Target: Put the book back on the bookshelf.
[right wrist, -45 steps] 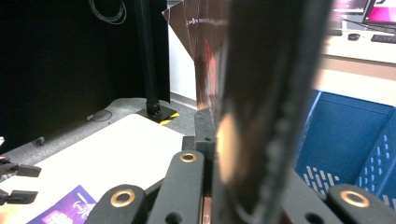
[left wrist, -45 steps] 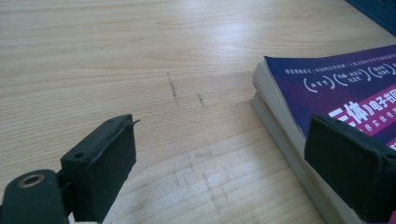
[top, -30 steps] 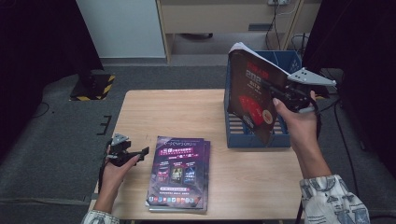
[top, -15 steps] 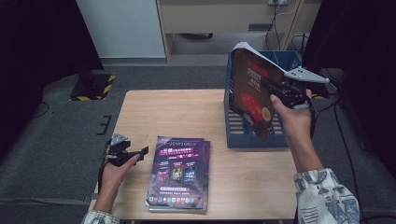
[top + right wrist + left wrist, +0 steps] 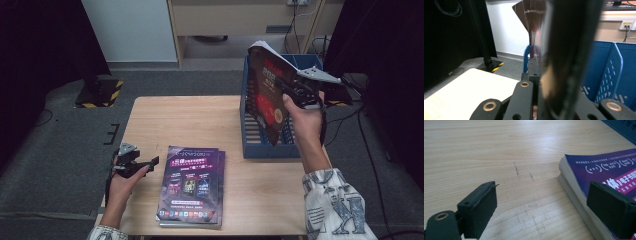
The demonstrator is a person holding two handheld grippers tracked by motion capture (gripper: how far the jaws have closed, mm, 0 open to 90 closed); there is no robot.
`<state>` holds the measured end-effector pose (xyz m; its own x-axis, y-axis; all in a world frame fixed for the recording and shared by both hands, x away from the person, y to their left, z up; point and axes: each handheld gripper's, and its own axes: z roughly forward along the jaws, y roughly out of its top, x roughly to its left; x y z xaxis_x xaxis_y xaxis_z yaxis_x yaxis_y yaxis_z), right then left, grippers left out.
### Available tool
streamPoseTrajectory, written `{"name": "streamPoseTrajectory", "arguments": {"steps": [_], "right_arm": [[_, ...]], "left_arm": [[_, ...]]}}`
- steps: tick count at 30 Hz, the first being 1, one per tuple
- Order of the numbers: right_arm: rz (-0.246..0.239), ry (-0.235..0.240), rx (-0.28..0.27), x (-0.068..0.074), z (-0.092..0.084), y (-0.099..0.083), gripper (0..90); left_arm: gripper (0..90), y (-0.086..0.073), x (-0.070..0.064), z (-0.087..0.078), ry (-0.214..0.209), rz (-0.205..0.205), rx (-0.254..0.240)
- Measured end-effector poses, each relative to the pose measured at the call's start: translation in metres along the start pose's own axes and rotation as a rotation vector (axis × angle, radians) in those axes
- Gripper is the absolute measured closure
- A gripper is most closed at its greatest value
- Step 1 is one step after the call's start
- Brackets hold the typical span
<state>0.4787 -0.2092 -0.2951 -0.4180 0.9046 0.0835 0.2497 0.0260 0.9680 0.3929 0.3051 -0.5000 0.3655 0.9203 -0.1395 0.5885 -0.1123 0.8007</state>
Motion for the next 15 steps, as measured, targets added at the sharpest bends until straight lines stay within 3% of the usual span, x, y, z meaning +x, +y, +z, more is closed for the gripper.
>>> {"name": "streamPoseTrajectory", "arguments": {"steps": [6, 15], "right_arm": [[0.018, -0.020, 0.002, 0.000, 0.009, -0.001, 87.0], [0.014, -0.015, 0.011, 0.002, 0.019, -0.003, 87.0]], "left_arm": [[9.3, 0.000, 0.000, 0.000, -0.002, 0.003, -0.002], [9.3, 0.000, 0.000, 0.000, -0.007, -0.003, -0.004]]}}
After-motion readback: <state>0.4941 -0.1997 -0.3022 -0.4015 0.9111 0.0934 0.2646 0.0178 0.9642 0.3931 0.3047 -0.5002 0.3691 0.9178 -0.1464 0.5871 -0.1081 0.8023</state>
